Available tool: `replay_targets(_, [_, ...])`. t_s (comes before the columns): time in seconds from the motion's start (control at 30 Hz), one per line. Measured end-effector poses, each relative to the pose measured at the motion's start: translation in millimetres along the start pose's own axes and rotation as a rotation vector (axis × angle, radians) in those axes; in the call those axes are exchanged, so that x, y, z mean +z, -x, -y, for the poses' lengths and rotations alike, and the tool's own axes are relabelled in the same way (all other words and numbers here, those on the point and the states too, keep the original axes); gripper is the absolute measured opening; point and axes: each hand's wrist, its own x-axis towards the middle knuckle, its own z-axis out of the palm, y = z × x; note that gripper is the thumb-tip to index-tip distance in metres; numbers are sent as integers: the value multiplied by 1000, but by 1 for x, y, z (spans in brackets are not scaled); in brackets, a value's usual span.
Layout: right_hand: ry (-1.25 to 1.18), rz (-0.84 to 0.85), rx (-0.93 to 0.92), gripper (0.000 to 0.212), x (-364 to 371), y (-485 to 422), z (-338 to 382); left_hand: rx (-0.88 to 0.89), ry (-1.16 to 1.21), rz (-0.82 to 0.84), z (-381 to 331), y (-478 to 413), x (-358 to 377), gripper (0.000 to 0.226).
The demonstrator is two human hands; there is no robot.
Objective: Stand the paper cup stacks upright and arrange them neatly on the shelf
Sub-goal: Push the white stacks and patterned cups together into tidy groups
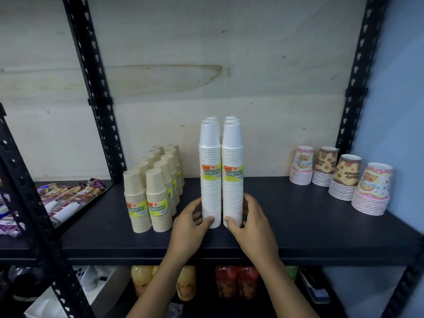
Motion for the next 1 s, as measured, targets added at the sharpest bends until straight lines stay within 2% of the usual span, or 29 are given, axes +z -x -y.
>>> replay_targets(0.17, [-33, -10, 39, 67, 0, -1, 0, -10, -2, 73, 0, -3, -3, 60])
replay_targets(0.6, [-4, -34, 57, 66, 5, -3, -1, 59, -45, 45, -1, -1, 0, 62])
replay_targets(1.0, [-4, -39, 44, 65, 7, -2, -5, 32, -45, 78, -4, 2, -1, 64])
